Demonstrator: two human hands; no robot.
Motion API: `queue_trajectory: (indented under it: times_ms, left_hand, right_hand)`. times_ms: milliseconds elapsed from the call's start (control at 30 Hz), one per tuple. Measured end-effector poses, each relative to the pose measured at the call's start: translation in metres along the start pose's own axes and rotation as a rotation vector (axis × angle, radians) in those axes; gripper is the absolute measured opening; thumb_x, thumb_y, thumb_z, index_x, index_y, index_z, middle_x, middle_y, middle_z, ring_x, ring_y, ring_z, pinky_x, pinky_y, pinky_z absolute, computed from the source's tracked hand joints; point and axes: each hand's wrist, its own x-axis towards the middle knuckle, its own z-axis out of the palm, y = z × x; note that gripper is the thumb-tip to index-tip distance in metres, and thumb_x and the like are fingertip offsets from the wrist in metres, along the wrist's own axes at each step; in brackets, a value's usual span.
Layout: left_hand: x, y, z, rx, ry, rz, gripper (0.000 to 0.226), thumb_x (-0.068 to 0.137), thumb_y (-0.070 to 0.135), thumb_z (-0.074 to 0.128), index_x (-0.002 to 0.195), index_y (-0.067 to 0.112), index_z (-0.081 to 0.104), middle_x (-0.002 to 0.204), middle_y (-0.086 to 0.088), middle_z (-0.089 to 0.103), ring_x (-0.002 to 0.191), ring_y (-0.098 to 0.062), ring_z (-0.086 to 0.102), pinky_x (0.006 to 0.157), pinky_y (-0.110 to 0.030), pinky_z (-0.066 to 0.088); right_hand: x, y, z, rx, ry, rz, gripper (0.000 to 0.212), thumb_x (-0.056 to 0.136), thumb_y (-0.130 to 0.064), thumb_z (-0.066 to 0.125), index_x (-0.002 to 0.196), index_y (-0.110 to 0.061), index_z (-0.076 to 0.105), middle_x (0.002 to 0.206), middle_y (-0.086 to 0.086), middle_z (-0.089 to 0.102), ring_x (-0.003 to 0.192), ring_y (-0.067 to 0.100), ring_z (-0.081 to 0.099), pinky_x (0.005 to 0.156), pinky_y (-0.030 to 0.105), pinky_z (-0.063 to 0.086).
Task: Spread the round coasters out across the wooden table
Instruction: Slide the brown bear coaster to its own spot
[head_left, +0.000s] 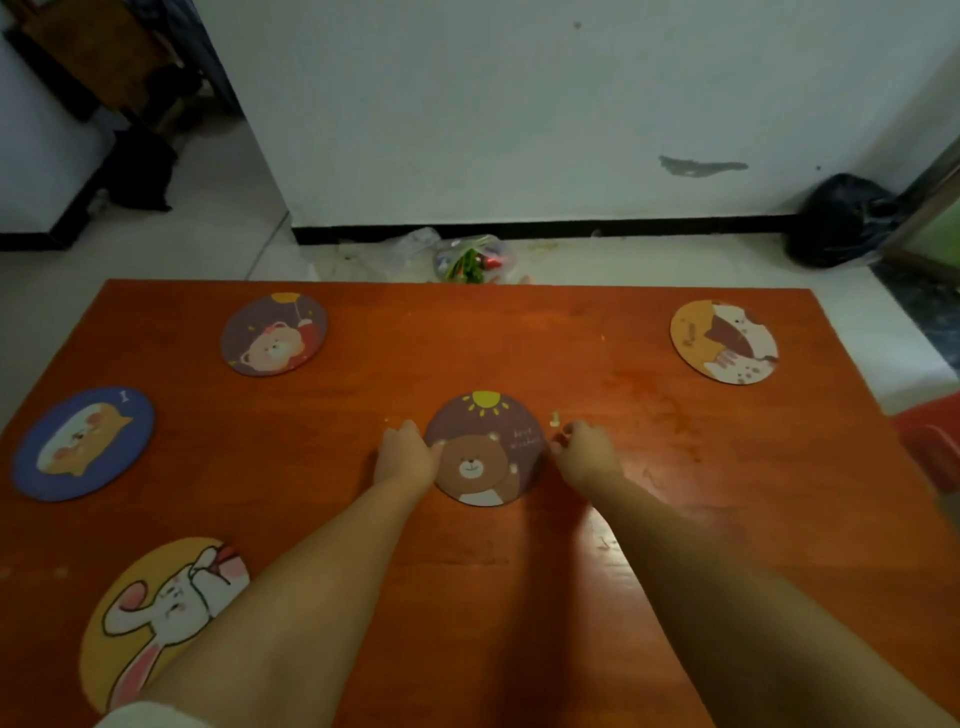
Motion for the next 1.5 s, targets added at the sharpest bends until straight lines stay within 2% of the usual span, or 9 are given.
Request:
queue_trajectory:
  times_ms: [100, 400, 533, 600, 667, 800, 1100, 1367, 1500]
  left_hand:
    - [0.008, 0.010, 0.004, 0.018, 0.023, -0.063, 0.056, 0.093, 0.032, 0.058, 0.138, 0.003, 0.043, 0.146, -0.021, 0.037, 0.132, -0.039, 0.041, 0.104, -0.049, 0.043]
    - [0.016, 0.019, 0.015, -0.007, 0.024, -0.097, 0.037, 0.095, 0.011, 0.053, 0.130, 0.000, 0.048, 0.139, -0.022, 0.044, 0.127, -0.039, 0.045, 0.100, -0.048, 0.045]
    - [0.011, 0.015, 0.007, -0.068, 0.016, -0.011, 0.031, 0.092, 0.013, 0.055, 0.119, -0.002, 0.059, 0.125, -0.021, 0.058, 0.112, -0.038, 0.057, 0.092, -0.047, 0.052]
    - [0.005, 0.017, 0.001, -0.130, 0.000, 0.017, 0.024, 0.092, 0.014, 0.056, 0.111, 0.000, 0.061, 0.112, -0.018, 0.061, 0.093, -0.031, 0.061, 0.074, -0.041, 0.051]
    - [-0.002, 0.023, -0.005, -0.170, -0.015, 0.063, 0.008, 0.092, 0.013, 0.056, 0.086, 0.007, 0.056, 0.083, -0.010, 0.057, 0.065, -0.021, 0.050, 0.056, -0.031, 0.038]
    - [-0.019, 0.045, -0.009, -0.265, -0.068, 0.134, 0.014, 0.092, 0.013, 0.057, 0.081, 0.008, 0.049, 0.066, -0.001, 0.044, 0.074, -0.025, 0.046, 0.066, -0.032, 0.035]
    - [-0.086, 0.121, 0.055, -0.364, -0.183, 0.240, 0.010, 0.091, 0.008, 0.057, 0.083, 0.005, 0.052, 0.089, -0.016, 0.055, 0.079, -0.026, 0.049, 0.071, -0.036, 0.040]
    - [-0.176, 0.174, 0.156, -0.433, -0.157, 0.177, 0.011, 0.093, 0.007, 0.057, 0.083, 0.005, 0.052, 0.083, -0.014, 0.054, 0.078, -0.026, 0.049, 0.070, -0.036, 0.040]
    - [-0.222, 0.178, 0.198, -0.455, -0.128, 0.125, 0.011, 0.092, 0.007, 0.057, 0.083, 0.004, 0.052, 0.073, -0.010, 0.054, 0.064, -0.025, 0.051, 0.059, -0.032, 0.044]
  right_hand:
    - [0.011, -0.015, 0.010, -0.011, -0.002, -0.010, 0.042, 0.095, -0.021, 0.056, 0.129, 0.001, 0.050, 0.136, 0.023, 0.048, 0.126, 0.039, 0.046, 0.105, 0.045, 0.042]
    - [0.023, -0.031, 0.021, 0.071, 0.022, 0.125, 0.031, 0.091, -0.005, 0.052, 0.121, 0.005, 0.049, 0.131, 0.027, 0.050, 0.121, 0.043, 0.050, 0.095, 0.048, 0.046]
    - [0.012, -0.025, 0.021, 0.154, 0.046, 0.072, 0.008, 0.089, 0.000, 0.046, 0.091, -0.007, 0.044, 0.119, 0.025, 0.053, 0.105, 0.040, 0.052, 0.074, 0.040, 0.038]
    - [0.004, -0.020, 0.019, 0.201, 0.046, 0.045, 0.012, 0.089, 0.001, 0.044, 0.089, -0.010, 0.039, 0.104, 0.023, 0.055, 0.087, 0.035, 0.050, 0.066, 0.036, 0.032]
    - [-0.004, -0.015, 0.011, 0.242, 0.060, 0.021, 0.015, 0.089, 0.002, 0.043, 0.085, -0.011, 0.037, 0.089, 0.014, 0.051, 0.080, 0.031, 0.044, 0.063, 0.035, 0.030]
    - [-0.019, 0.003, -0.019, 0.266, 0.109, 0.014, 0.017, 0.092, -0.002, 0.048, 0.084, -0.010, 0.035, 0.068, 0.000, 0.038, 0.077, 0.030, 0.042, 0.058, 0.033, 0.028]
    - [-0.044, 0.110, -0.100, 0.280, 0.209, 0.056, 0.015, 0.093, -0.003, 0.050, 0.089, -0.008, 0.037, 0.069, 0.000, 0.038, 0.078, 0.029, 0.042, 0.067, 0.038, 0.033]
    - [-0.058, 0.241, -0.159, 0.207, 0.167, -0.008, 0.017, 0.091, -0.005, 0.055, 0.087, -0.009, 0.038, 0.067, -0.002, 0.039, 0.078, 0.029, 0.044, 0.068, 0.037, 0.033]
    - [-0.072, 0.291, -0.178, 0.190, 0.073, -0.051, 0.019, 0.090, -0.005, 0.056, 0.086, -0.009, 0.038, 0.072, 0.002, 0.045, 0.078, 0.026, 0.045, 0.067, 0.034, 0.033]
